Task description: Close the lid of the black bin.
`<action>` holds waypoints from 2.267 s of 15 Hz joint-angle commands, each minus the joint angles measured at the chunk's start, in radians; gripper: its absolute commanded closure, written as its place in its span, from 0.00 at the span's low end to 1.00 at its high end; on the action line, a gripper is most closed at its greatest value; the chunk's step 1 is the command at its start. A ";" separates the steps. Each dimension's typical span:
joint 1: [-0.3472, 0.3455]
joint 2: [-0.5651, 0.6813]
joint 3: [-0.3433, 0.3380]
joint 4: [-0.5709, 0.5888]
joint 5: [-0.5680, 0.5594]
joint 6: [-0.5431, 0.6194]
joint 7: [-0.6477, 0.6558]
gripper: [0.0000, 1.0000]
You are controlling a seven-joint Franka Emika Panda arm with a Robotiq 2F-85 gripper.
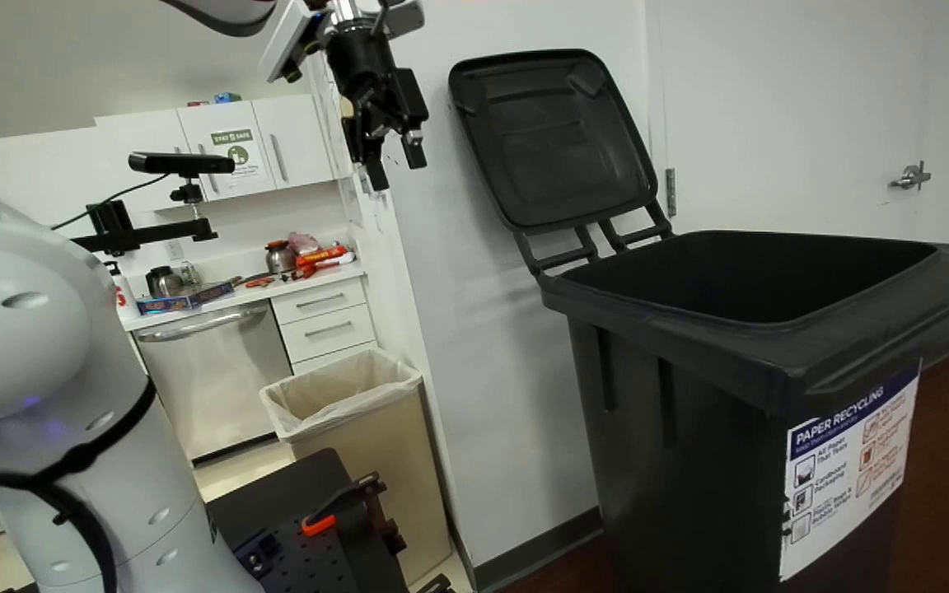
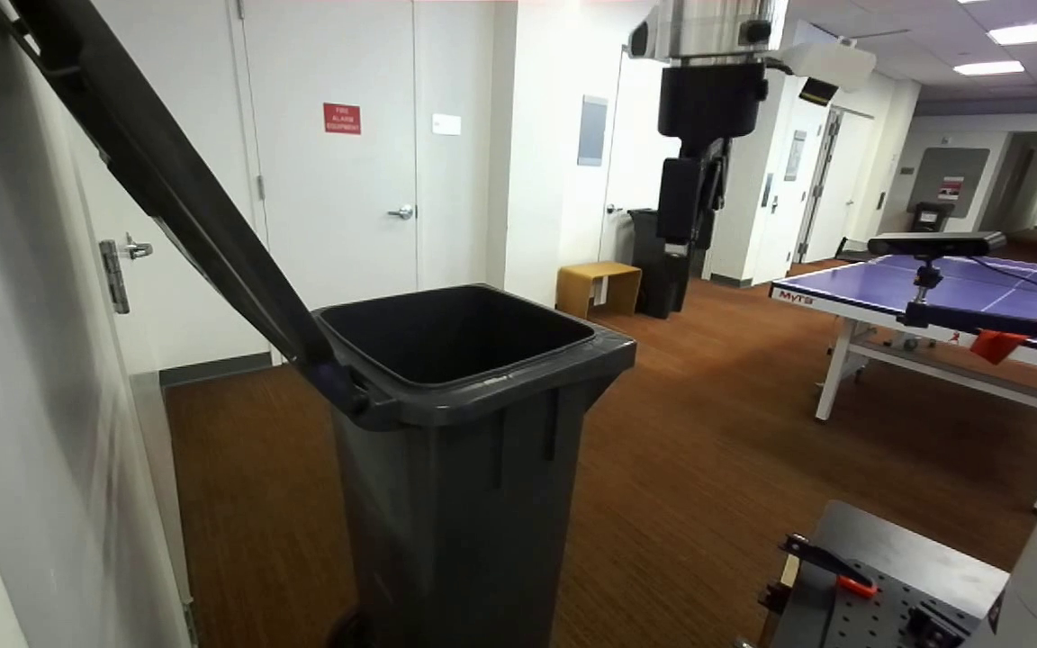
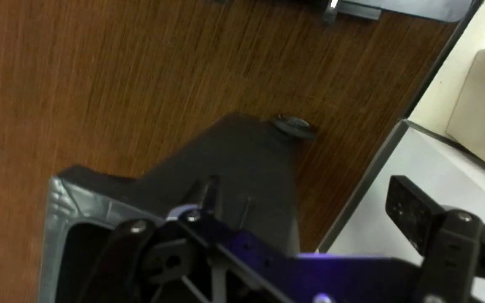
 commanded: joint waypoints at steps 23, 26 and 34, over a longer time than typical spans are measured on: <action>0.013 0.366 0.177 0.293 -0.387 0.929 -0.011 0.00; 0.033 0.357 0.163 0.259 -0.361 0.950 -0.031 0.00; 0.066 0.468 0.173 0.338 -0.308 0.993 -0.001 0.00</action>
